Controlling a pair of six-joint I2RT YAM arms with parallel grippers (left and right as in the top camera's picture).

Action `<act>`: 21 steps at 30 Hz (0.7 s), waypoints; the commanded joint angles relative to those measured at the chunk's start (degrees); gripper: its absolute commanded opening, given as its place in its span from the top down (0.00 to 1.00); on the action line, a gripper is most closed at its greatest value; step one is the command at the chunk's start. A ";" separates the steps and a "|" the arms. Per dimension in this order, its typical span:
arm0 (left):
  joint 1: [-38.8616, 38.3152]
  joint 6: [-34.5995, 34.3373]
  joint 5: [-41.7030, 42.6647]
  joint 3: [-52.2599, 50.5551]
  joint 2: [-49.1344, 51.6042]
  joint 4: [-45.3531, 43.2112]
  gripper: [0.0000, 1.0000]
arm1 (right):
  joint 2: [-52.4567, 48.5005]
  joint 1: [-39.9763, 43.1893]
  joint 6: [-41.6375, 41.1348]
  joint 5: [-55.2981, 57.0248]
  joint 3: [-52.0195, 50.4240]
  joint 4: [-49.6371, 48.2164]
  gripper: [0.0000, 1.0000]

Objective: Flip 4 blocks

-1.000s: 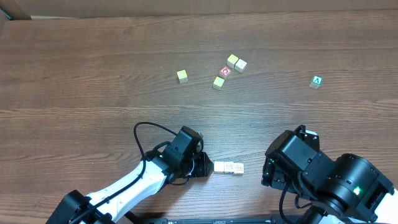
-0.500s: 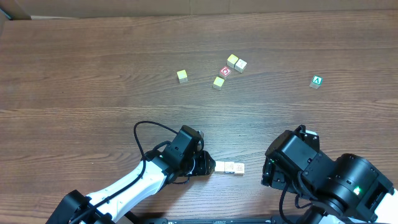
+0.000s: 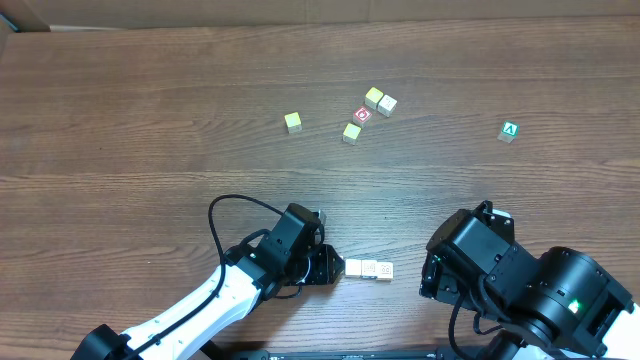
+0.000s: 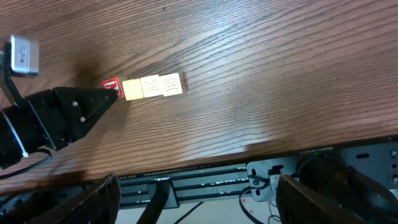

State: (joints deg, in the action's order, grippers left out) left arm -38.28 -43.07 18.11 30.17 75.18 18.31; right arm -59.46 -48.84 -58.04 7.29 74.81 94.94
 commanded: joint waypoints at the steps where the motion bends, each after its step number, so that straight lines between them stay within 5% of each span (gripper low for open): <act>1: 0.26 0.44 -2.25 -0.44 -0.72 1.29 0.62 | 0.35 -0.17 -0.72 -0.04 1.40 -0.26 0.19; 8: 4.81 0.52 -3.50 -0.22 -0.72 0.11 0.69 | 0.35 -0.17 -0.52 -0.02 1.40 -0.28 0.21; 14: 7.85 0.63 -4.83 -0.20 -0.59 -1.49 0.96 | 0.35 -0.17 -0.52 -0.04 1.40 -0.28 0.34; 21: 7.89 0.66 -5.62 -0.22 2.54 -3.54 0.96 | 0.35 -0.17 -0.52 -0.09 1.40 -0.28 0.44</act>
State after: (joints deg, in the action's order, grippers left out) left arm -30.65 -42.94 13.67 30.11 75.68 15.88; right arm -59.46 -48.84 -58.46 7.27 74.78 94.74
